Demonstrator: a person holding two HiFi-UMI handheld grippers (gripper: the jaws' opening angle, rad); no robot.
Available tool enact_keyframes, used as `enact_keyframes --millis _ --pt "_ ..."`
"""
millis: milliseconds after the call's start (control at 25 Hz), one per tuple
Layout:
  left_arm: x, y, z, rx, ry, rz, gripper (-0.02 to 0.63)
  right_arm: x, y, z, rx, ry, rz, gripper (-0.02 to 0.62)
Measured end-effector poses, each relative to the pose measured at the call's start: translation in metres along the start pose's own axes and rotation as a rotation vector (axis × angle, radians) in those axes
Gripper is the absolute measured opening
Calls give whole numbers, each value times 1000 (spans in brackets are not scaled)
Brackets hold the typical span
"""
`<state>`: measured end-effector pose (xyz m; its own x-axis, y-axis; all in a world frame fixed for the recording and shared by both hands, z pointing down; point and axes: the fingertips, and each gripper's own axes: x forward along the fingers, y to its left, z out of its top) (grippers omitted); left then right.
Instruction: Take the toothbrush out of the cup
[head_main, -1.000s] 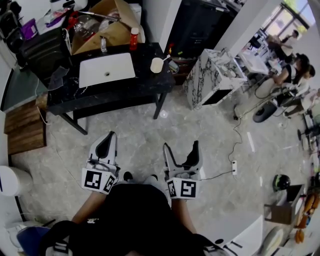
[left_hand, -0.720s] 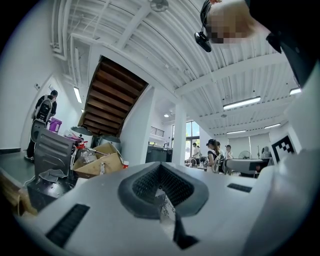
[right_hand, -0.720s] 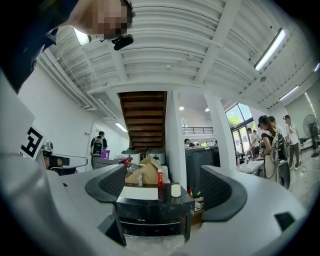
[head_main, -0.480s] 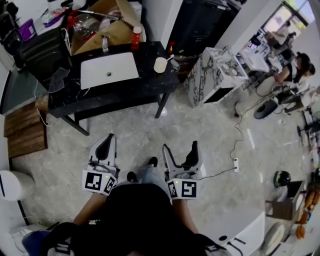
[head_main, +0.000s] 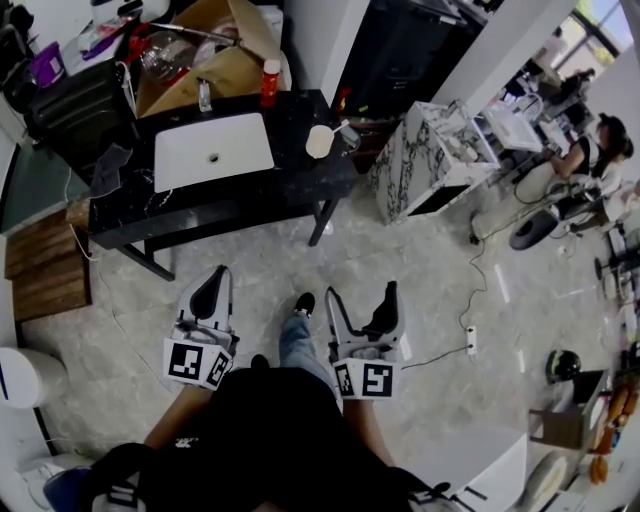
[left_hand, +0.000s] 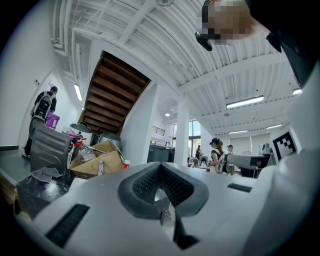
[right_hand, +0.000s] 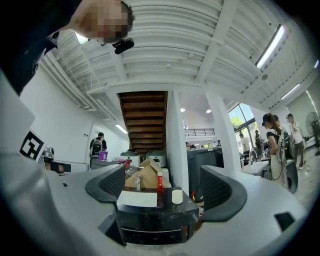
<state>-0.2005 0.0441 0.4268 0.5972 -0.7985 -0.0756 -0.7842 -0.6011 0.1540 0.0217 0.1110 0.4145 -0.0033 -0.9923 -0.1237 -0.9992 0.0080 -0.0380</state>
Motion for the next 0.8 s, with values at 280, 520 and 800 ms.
enact_keyframes --millis 280,520,800 --pt "77 1 1 15 -1 -9 3 67 -44 -3 21 -18 5 453" --pt "152 0 5 27 -6 18 3 131 -84 -2 31 -6 49 451" --pt "235 0 4 36 2 72 3 206 -136 9 40 -25 100 453"
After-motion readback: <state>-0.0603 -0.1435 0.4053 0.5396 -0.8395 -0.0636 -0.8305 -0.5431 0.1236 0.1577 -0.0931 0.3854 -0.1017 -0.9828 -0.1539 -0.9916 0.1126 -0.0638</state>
